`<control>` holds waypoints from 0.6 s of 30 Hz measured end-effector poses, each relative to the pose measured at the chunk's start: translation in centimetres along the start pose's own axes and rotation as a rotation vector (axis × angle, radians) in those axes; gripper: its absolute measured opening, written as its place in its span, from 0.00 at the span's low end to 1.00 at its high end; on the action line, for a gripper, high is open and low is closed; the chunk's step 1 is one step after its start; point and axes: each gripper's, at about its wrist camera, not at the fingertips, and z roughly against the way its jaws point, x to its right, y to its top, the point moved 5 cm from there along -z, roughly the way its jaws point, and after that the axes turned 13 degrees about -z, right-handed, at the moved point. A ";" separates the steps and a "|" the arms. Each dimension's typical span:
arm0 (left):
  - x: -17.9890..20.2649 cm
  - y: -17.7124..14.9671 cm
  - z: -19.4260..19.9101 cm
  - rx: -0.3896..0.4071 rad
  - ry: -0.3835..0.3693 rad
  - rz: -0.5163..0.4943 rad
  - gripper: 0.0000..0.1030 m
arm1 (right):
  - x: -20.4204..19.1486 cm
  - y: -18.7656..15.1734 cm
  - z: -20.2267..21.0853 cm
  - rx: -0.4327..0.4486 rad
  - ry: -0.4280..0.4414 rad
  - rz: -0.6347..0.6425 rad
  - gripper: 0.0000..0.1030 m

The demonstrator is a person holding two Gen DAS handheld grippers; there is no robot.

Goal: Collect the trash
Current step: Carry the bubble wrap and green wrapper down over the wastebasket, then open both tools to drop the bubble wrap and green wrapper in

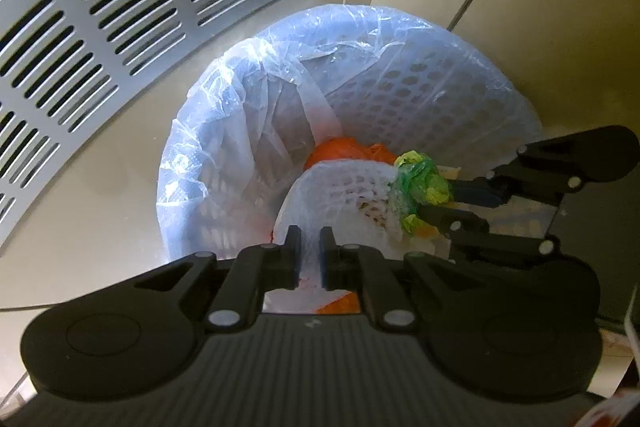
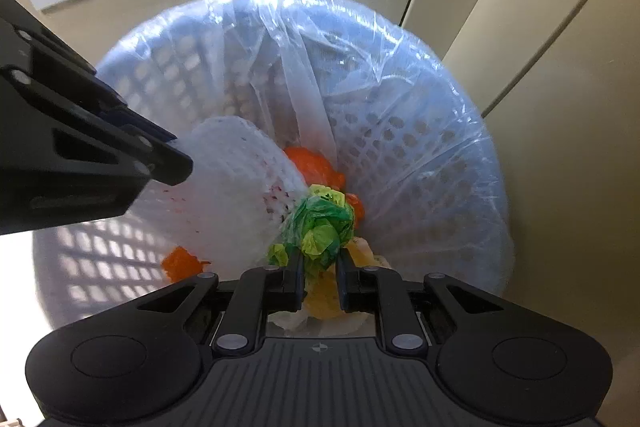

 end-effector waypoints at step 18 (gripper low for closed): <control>-0.6 -0.7 6.3 0.097 0.021 0.030 0.37 | 0.8 1.0 4.8 0.077 0.003 -0.066 0.49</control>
